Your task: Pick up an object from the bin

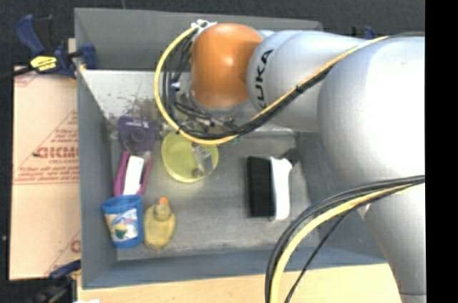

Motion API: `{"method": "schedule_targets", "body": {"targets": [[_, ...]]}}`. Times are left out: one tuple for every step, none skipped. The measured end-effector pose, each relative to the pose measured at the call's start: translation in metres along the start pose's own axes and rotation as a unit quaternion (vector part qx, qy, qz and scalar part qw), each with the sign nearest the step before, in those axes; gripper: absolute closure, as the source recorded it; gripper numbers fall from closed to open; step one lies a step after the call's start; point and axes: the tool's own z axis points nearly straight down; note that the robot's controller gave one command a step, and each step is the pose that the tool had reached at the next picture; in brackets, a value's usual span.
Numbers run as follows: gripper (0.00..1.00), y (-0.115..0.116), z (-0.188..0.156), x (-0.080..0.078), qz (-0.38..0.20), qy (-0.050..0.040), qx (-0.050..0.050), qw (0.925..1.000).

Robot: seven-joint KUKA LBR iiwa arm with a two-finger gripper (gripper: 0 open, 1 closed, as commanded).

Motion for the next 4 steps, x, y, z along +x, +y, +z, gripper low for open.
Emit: {"method": "schedule_targets", "body": {"targets": [[1.0,0.04,-0.001,-0.017,-0.038,-0.0035,-0.003,0.9993],[1.0,0.04,-0.001,-0.017,-0.038,-0.0036,-0.004,0.9993],[1.0,0.04,-0.043,-0.015,-0.037,0.0,-0.005,0.9993],[1.0,0.039,-0.098,-0.016,-0.035,-0.0004,-0.004,0.9994]]}}
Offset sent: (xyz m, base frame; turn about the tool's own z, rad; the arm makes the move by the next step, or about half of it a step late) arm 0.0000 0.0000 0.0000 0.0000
